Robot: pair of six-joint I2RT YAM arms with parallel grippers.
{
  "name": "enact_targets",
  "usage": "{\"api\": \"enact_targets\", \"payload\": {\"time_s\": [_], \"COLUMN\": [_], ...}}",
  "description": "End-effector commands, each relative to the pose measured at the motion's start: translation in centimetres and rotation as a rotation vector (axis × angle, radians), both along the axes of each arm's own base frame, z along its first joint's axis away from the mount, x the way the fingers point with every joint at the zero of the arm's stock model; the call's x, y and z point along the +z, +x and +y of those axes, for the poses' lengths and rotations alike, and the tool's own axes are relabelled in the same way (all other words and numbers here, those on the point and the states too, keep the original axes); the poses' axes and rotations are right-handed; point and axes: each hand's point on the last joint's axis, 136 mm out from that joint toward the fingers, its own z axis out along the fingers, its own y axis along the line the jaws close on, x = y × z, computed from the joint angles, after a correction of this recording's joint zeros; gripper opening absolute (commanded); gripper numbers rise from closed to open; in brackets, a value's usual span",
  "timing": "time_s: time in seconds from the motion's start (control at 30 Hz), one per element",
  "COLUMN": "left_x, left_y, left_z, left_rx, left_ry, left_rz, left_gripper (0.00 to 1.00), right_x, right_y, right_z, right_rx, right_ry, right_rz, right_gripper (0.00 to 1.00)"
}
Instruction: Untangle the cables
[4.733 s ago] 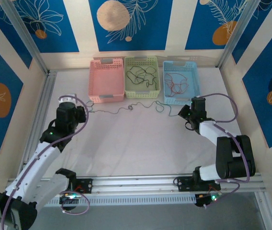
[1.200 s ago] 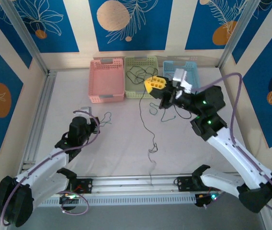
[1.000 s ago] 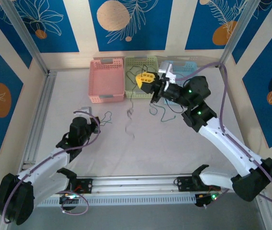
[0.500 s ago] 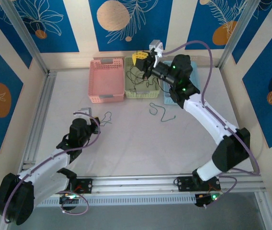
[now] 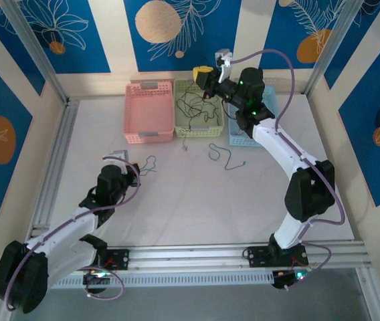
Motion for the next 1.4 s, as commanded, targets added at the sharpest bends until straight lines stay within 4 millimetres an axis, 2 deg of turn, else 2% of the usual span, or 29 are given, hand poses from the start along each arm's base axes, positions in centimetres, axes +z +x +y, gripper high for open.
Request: {"api": "enact_targets", "payload": {"time_s": [0.0, 0.17, 0.27, 0.4, 0.47, 0.5, 0.57, 0.7, 0.77, 0.9, 1.07, 1.23, 1.37], "left_x": [0.7, 0.7, 0.9, 1.3, 1.6, 1.7, 2.0, 2.5, 2.6, 2.5, 2.5, 2.5, 2.5], "left_y": [0.2, 0.1, 0.0, -0.2, -0.4, -0.5, -0.7, -1.2, -1.2, -1.3, -1.2, -1.2, -1.3], "left_z": [0.1, 0.2, -0.1, -0.5, -0.6, -0.7, -0.8, -0.8, -0.8, -0.7, -0.5, 0.5, 0.8], "left_rx": [-0.001, -0.002, -0.015, -0.042, -0.055, -0.06, -0.072, -0.082, -0.083, -0.081, -0.065, -0.014, 0.0], "left_ry": [-0.012, -0.015, -0.021, -0.035, -0.044, -0.05, -0.061, -0.076, -0.077, -0.078, -0.078, -0.078, -0.08], "left_rz": [-0.033, -0.04, -0.048, -0.074, -0.09, -0.098, -0.119, -0.15, -0.158, -0.155, -0.154, -0.168, -0.176], "left_gripper": [0.0, 0.0, 0.0, 0.0, 0.0, 0.0, 0.0, 0.0, 0.0, 0.0, 0.0, 0.0, 0.0], "right_x": [-4.6, -14.0, -17.8, -21.3, -22.5, -22.8, -23.2, -23.5, -23.5, -22.5, -21.8, -24.0, -25.1], "right_y": [-1.5, -5.1, -7.1, -10.0, -11.6, -12.2, -13.3, -14.8, -14.8, -16.4, -17.0, -17.1, -17.7], "right_z": [0.0, 0.9, 1.3, 2.8, 3.7, 4.2, 5.0, 6.2, 6.6, 8.4, 11.1, 12.5, 14.3], "right_rx": [0.024, 0.11, 0.135, 0.202, 0.252, 0.27, 0.301, 0.379, 0.366, 0.435, 0.377, 0.154, 0.11], "right_ry": [0.019, -0.05, -0.109, -0.282, -0.357, -0.383, -0.411, -0.437, -0.443, -0.395, -0.291, -0.174, -0.089], "right_rz": [0.137, 0.323, 0.386, 0.377, 0.352, 0.327, 0.283, 0.253, 0.236, 0.248, 0.477, 0.812, 0.961], "right_gripper": [0.0, 0.0, 0.01, 0.23, 0.38, 0.44, 0.5, 0.53, 0.54, 0.57, 0.58, 0.59, 0.59]}}
